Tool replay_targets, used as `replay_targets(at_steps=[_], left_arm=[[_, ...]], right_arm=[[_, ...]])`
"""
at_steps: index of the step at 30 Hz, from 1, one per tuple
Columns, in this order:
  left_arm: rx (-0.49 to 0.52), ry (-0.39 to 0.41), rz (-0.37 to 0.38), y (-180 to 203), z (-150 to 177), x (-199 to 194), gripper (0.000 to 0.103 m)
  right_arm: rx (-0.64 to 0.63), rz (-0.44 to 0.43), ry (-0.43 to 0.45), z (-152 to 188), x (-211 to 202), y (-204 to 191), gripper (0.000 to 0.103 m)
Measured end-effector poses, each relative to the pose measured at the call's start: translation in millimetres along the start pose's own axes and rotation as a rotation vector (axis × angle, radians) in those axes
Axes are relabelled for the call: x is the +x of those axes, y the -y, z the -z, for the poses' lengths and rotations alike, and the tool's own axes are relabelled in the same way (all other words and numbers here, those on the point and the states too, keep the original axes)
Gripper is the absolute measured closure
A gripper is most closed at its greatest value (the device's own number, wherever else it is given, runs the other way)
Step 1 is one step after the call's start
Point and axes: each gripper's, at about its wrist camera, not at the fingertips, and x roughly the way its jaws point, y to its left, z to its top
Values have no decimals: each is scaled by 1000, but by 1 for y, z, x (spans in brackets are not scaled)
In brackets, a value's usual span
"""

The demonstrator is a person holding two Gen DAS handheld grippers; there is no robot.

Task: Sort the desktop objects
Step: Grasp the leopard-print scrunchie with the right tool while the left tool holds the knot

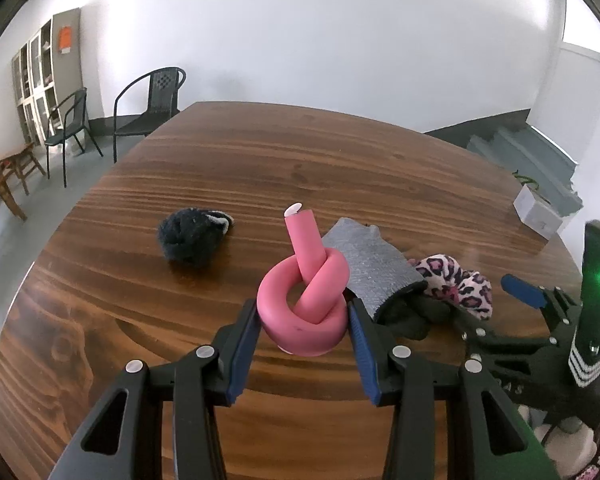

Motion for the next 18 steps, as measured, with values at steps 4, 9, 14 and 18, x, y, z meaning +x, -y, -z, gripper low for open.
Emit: replay_targets(at_steps=[4, 9, 14, 18], left_arm=[[9, -2, 2, 3, 2, 1, 57], [12, 1, 6, 4, 3, 0, 57], [14, 4, 7, 5, 3, 0, 57], [28, 11, 14, 11, 5, -3, 57]], right_arm=[[7, -25, -57, 1, 9, 1, 25], [9, -18, -90, 7, 10, 0, 50], [41, -17, -61, 17, -10, 0, 52], [68, -20, -10, 21, -41, 3, 52]])
